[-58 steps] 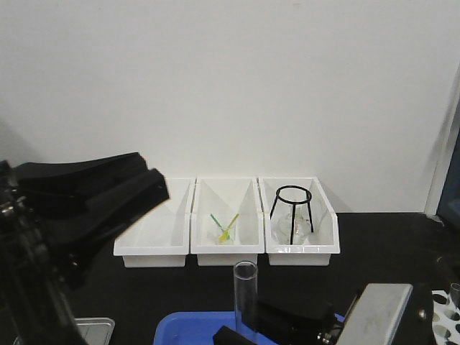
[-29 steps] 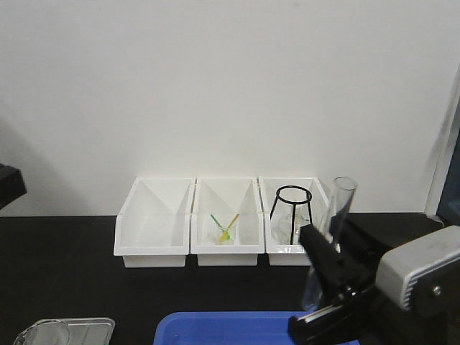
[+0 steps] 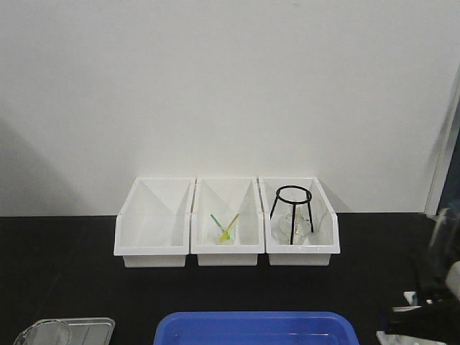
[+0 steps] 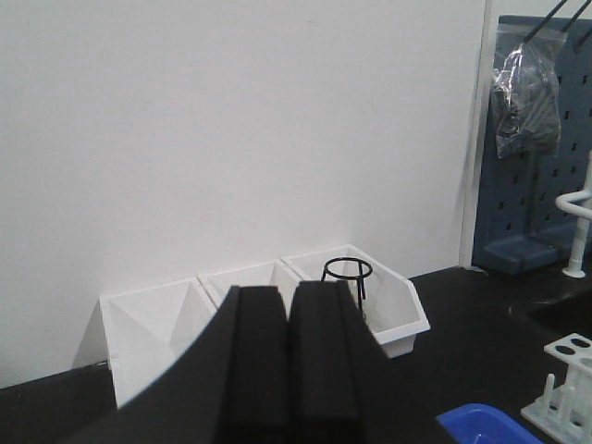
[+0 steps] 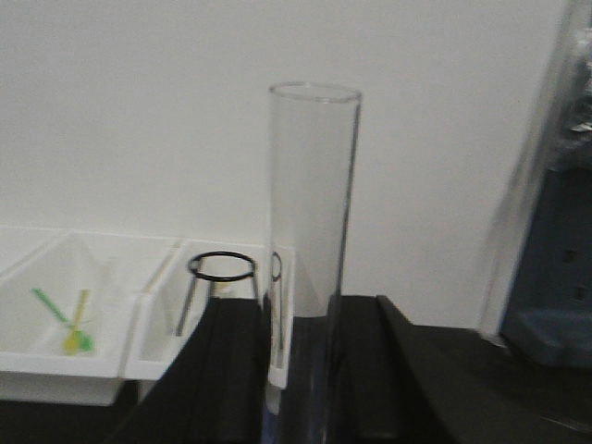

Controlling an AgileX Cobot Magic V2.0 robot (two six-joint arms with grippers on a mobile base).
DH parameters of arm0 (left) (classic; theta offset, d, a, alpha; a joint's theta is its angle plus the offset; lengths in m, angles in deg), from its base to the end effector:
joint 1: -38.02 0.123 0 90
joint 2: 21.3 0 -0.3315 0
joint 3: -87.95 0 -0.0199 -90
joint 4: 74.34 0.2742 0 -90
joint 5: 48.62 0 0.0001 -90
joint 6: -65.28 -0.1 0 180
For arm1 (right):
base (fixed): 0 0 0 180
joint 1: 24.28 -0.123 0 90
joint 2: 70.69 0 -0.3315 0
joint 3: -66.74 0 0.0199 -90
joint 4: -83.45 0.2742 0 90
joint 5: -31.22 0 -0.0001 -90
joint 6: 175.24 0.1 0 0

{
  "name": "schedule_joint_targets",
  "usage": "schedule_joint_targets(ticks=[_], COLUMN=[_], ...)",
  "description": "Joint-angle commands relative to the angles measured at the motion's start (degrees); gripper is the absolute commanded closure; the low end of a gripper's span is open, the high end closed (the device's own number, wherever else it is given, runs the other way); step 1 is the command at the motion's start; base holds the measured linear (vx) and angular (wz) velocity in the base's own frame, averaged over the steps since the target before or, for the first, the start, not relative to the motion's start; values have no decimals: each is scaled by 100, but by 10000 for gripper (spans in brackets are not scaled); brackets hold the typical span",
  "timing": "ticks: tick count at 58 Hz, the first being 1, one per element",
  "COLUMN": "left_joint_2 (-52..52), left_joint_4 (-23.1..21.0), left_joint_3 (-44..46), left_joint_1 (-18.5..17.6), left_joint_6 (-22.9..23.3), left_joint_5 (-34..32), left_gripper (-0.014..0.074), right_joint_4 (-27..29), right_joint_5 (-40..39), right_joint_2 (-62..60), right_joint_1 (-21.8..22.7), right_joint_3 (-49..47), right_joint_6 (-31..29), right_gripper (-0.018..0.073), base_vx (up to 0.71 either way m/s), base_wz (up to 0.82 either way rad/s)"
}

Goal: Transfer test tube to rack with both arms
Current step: 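Carry the test tube with the right gripper over the white rack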

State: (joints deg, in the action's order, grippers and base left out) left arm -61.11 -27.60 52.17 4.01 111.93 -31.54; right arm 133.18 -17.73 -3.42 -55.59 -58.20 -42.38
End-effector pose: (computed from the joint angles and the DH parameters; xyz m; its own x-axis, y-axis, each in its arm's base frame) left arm 0.0978 -0.0401 0.4270 0.0287 -0.0441 -0.9986 0.3699 0.9286 -0.0303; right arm 0.1972 0.0527 0.3049 0.0519 -0.1240 -0.9909 0.0747 0.9900 -0.1200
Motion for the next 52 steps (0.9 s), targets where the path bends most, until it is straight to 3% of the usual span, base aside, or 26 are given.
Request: schedule_joint_targets(ticks=[1, 11, 13, 14, 21, 28, 39, 52], left_joint_2=[-7, -7, -7, -7, -7, -7, -7, -7], left_joint_4=[59, 59, 59, 59, 63, 63, 115, 109], left_joint_3=[146, 146, 146, 146, 146, 146, 146, 146], left_joint_1=[-24, -24, -24, -24, -24, -24, -24, -24], left_joint_6=[5, 5, 5, 5, 5, 5, 0, 0], left_joint_5=[-307, -307, -307, -307, -307, -307, -307, -304], left_gripper=[602, 602, 602, 602, 603, 603, 602, 602], right_joint_4=[-560, -1049, -1195, -1508, -2440, -3268, -4924, -6878], right_joint_5=[-295, 82, 192, 363, 664, 509, 560, 160], right_joint_2=[-89, -89, -89, -89, -46, 185, 800, 1007], right_joint_1=[745, 2472, 2812, 3269, 4212, 4459, 4436, 4436], right_joint_3=[-86, -84, -84, -84, -84, -84, -84, -84], right_joint_6=[229, 776, 1000, 1331, 2387, 3675, 4061, 5846], right_gripper=[570, 570, 570, 570, 570, 570, 570, 570], base_vx=[0, 0, 0, 0, 0, 0, 0, 0], base_wz=[0, 0, 0, 0, 0, 0, 0, 0])
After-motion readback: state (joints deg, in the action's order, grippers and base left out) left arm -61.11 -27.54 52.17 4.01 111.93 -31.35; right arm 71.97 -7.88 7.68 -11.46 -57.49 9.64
